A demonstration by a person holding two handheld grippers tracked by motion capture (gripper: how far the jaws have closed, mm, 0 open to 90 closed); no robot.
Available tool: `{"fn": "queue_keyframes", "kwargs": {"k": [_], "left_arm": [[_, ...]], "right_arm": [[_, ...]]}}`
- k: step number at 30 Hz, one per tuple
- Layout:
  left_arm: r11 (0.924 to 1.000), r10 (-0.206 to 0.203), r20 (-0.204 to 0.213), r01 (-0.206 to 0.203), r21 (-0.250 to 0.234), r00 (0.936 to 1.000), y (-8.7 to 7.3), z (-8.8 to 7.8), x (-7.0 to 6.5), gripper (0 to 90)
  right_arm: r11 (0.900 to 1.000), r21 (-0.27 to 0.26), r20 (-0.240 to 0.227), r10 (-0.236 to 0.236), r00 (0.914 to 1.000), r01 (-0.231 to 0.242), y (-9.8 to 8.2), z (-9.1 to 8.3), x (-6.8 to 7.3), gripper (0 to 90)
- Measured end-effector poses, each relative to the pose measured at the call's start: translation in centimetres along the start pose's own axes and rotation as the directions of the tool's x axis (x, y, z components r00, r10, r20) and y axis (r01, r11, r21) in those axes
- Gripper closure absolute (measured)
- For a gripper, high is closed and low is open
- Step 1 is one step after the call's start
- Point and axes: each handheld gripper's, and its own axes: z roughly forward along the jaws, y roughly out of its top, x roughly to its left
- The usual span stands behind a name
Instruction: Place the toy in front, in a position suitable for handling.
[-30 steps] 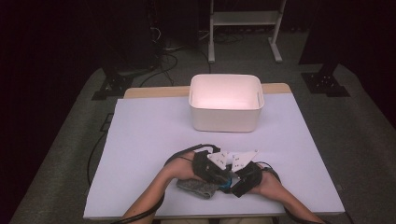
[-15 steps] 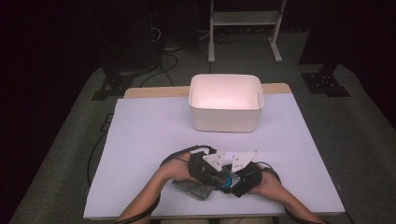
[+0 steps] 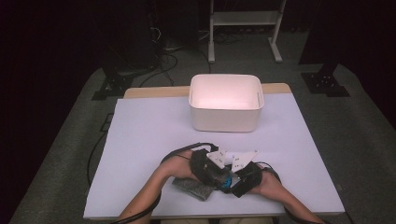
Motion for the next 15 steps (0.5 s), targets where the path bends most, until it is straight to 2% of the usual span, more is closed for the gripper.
{"fn": "queue_keyframes", "kwargs": {"k": [3, 5, 6, 9, 12, 13, 14, 15], "left_arm": [[0.9994, -0.031, 0.009, 0.031, -0.014, 0.9995, -0.1, 0.2, 0.3, 60.0], [0.9993, -0.034, 0.008, 0.034, -0.017, 0.9994, -0.2, 0.2, 0.6, 64.9], [0.9994, -0.033, -0.001, 0.033, -0.014, 0.9995, -0.1, 0.2, 0.6, 68.1], [0.9999, -0.014, 0.007, 0.014, 0.001, 0.9999, 0.5, 0.7, 0.3, 74.0], [1.0000, 0.009, 0.043, -0.009, 0.000, 0.9990, 1.0, 1.3, 0.2, 78.6], [0.9998, 0.019, 0.050, -0.019, 0.003, 0.9986, 1.1, 1.4, 0.2, 79.5], [0.9999, 0.017, 0.052, -0.017, 0.000, 0.9985, 1.2, 1.4, 0.2, 79.5], [0.9999, 0.016, 0.054, -0.016, -0.001, 0.9984, 1.2, 1.5, 0.2, 79.5]], "right_arm": [[1.000, -0.003, 0.002, 0.005, 1.0000, -0.005, 0.0, 0.0, 0.0, 20.8], [1.000, -0.001, 0.000, 0.004, 1.0000, -0.004, 0.0, 0.0, 0.0, 20.8], [1.000, -0.001, -0.001, 0.004, 1.0000, -0.004, 0.0, 0.0, 0.0, 20.8], [1.000, 0.000, -0.003, 0.002, 1.0000, -0.002, 0.0, 0.0, 0.1, 20.9], [1.000, -0.001, -0.011, 0.007, 0.9999, -0.007, 0.0, 0.0, 0.1, 20.9], [1.000, 0.003, 0.008, -0.006, 1.0000, 0.006, 0.0, 0.0, 0.1, 20.9], [0.999, 0.009, 0.011, -0.039, 0.9992, 0.039, 0.0, 0.0, 0.0, 20.9], [1.000, 0.001, -0.001, 0.001, 1.0000, -0.001, 0.0, 0.0, 0.2, 20.9]]}}
